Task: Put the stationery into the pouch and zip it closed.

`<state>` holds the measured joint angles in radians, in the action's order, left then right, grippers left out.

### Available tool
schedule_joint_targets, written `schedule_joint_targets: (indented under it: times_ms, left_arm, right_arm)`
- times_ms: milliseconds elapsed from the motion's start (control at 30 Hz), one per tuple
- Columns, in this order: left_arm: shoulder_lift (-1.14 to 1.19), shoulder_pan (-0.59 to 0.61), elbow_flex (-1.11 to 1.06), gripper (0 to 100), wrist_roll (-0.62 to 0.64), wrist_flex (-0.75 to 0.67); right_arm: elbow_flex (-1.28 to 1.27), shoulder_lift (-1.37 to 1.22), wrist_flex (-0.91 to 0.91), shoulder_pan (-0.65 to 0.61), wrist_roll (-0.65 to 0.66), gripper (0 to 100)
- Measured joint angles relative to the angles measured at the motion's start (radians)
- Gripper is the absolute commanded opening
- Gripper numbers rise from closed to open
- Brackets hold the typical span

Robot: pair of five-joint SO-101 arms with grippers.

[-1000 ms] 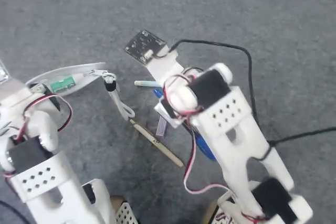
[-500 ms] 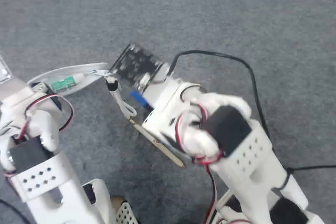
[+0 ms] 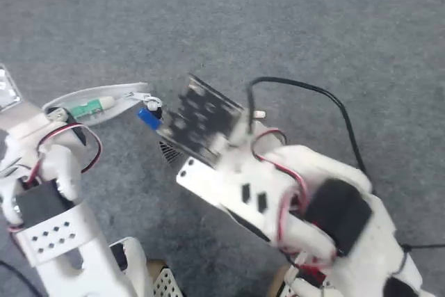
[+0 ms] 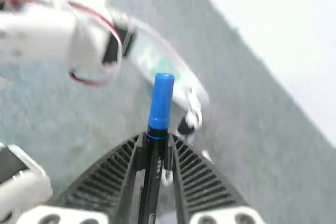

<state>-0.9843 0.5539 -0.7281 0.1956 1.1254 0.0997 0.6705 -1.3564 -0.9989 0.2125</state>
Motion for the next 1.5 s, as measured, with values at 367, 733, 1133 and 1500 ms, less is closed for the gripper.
schedule_joint_targets:
  times_ms: [367, 733, 1133, 1500]
  left_arm:
    - [0.000, 0.000, 0.000, 1, 0.000, 0.000]
    - [0.000, 0.000, 0.000, 1, 0.000, 0.000]
    - [0.000, 0.000, 0.000, 1, 0.000, 0.000]
    - [0.000, -0.046, 0.000, 1, 0.000, 0.006]
  right_arm:
    - [0.000, 0.110, 0.098, -0.114, 0.000, 0.6]
    - [0.000, 0.114, 0.345, -0.121, 0.000, 0.6]
    - [-0.413, 0.411, 0.661, -0.121, -0.086, 0.6]
    - [-0.950, 0.499, 1.320, -0.121, 0.002, 0.6]
